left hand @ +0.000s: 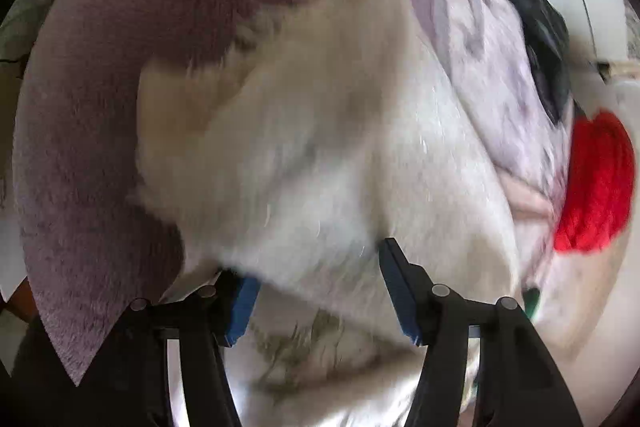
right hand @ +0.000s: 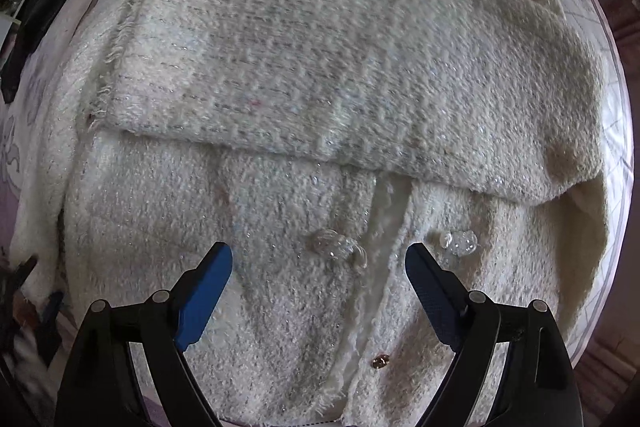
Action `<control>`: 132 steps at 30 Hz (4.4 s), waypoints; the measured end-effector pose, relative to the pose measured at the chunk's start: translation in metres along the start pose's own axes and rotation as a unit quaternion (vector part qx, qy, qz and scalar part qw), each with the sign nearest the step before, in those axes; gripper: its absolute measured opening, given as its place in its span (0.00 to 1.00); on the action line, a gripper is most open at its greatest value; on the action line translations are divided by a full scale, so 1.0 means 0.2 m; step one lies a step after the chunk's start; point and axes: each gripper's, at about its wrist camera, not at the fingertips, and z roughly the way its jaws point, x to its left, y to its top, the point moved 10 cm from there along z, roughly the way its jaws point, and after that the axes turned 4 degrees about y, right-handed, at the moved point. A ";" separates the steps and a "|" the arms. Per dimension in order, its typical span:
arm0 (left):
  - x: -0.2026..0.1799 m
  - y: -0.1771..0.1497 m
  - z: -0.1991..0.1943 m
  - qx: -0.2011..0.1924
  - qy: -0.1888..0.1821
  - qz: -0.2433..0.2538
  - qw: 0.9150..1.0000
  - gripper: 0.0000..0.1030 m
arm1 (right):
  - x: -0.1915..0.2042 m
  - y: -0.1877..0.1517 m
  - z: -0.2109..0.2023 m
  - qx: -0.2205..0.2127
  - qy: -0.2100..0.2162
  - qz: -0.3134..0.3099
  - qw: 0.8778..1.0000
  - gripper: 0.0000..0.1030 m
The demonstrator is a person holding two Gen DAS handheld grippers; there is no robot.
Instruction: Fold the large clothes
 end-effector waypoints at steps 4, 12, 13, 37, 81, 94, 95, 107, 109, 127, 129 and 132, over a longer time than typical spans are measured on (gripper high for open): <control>-0.16 0.12 -0.16 -0.122 0.053 0.062 0.989 0.10 | 0.01 0.01 0.01 -0.007 -0.012 0.003 1.000 0.87; -0.67 0.09 -0.47 -0.277 0.121 0.289 0.908 0.05 | -0.14 0.13 -0.03 -0.055 -0.129 0.019 0.990 0.89; -0.76 0.05 -0.52 -0.297 0.127 0.330 0.887 0.05 | -0.16 0.15 -0.04 -0.060 -0.139 0.023 0.988 0.94; -1.46 -2.72 0.20 -0.008 0.005 0.796 0.605 0.06 | -1.37 -0.03 -0.24 -0.074 -0.055 0.284 0.954 0.97; -1.40 -1.21 0.45 -0.071 0.154 0.611 0.774 0.96 | -1.29 0.42 -0.25 -0.094 0.081 0.322 0.938 0.51; -0.55 -1.56 0.44 0.000 0.216 0.746 0.630 0.96 | -0.33 -0.37 0.16 0.064 0.184 0.207 0.959 0.52; -0.55 -1.56 0.43 0.003 0.212 0.744 0.633 0.96 | -0.33 -0.36 0.17 0.047 0.169 0.210 0.962 0.48; -0.58 -1.28 0.32 0.005 0.217 0.733 0.645 0.96 | -0.09 -0.44 0.13 0.074 0.244 0.220 0.942 0.12; -0.61 -1.30 0.24 -0.005 0.207 0.734 0.647 0.96 | -0.09 -0.48 0.12 0.110 0.249 0.222 0.936 0.12; -0.72 -1.91 0.56 -0.068 0.198 0.732 0.648 1.00 | -1.14 0.03 0.02 0.045 0.000 -0.011 0.999 0.19; -0.70 -1.89 0.56 -0.067 0.193 0.722 0.661 1.00 | -1.28 0.04 0.00 0.017 0.104 0.112 0.988 0.16; -0.69 -1.88 0.56 -0.074 0.189 0.717 0.667 1.00 | -1.51 -0.04 -0.01 -0.020 0.230 0.291 0.928 0.14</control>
